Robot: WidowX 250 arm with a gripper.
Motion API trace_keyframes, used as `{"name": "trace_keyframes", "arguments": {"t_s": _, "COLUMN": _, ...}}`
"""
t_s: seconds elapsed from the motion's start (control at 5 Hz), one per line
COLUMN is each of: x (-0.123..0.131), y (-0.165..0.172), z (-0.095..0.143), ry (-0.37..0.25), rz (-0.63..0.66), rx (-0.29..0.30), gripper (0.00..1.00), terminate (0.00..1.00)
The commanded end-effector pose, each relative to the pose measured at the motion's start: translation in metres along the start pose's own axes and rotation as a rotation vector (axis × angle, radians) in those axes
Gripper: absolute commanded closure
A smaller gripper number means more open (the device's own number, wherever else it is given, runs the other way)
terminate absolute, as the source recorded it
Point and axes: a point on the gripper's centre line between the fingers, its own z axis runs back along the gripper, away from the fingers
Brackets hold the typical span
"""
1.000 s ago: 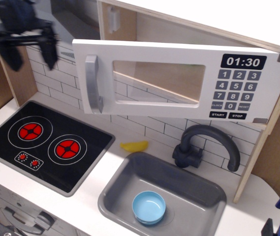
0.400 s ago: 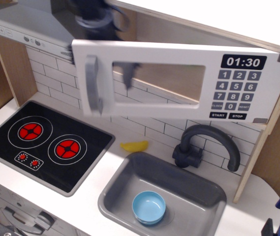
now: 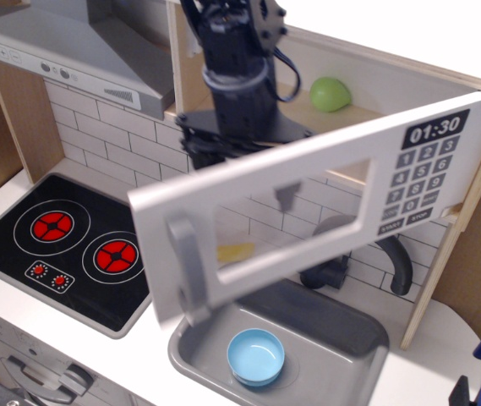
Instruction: Open microwave
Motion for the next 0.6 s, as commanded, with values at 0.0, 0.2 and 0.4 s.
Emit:
{"name": "trace_keyframes", "arguments": {"t_s": 0.0, "x": -0.019, "y": -0.0453, "z": 0.0074, "ry": -0.052, "rz": 0.018, "rx": -0.036, "gripper": 0.0, "terminate": 0.0}}
{"name": "trace_keyframes", "arguments": {"t_s": 0.2, "x": -0.019, "y": -0.0453, "z": 0.0074, "ry": -0.052, "rz": 0.018, "rx": -0.036, "gripper": 0.0, "terminate": 0.0}}
{"name": "trace_keyframes", "arguments": {"t_s": 0.4, "x": -0.019, "y": -0.0453, "z": 0.0074, "ry": -0.052, "rz": 0.018, "rx": -0.036, "gripper": 0.0, "terminate": 1.0}}
